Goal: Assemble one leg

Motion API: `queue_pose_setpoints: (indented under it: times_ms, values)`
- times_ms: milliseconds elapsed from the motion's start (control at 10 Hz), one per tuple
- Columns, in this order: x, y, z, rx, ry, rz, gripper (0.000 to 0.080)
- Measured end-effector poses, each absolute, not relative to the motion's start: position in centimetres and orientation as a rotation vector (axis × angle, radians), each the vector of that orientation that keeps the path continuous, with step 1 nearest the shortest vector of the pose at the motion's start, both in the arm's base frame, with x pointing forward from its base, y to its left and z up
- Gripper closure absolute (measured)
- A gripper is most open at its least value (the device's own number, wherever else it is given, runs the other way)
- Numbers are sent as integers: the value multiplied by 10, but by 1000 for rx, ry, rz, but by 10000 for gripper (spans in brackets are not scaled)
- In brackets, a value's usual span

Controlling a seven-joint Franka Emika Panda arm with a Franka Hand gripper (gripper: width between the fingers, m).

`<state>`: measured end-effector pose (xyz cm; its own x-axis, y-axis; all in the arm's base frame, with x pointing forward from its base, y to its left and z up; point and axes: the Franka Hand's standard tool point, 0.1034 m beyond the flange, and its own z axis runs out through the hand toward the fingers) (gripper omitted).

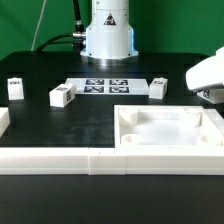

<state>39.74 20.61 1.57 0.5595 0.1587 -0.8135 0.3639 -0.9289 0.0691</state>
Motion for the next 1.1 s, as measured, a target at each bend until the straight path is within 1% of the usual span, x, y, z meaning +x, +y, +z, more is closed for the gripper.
queue_pose_setpoints:
  times_ms: [200,500,700,800,900,1100]
  values:
    - [390,206,7,2569,444,-1297,150]
    - [386,204,5,2566,446,-1300,150]
    - [387,204,5,2566,445,-1300,408]
    - [387,204,5,2566,445,-1301,408]
    - [387,204,5,2566,445,-1301,509]
    - [387,204,5,2567,445,-1301,509]
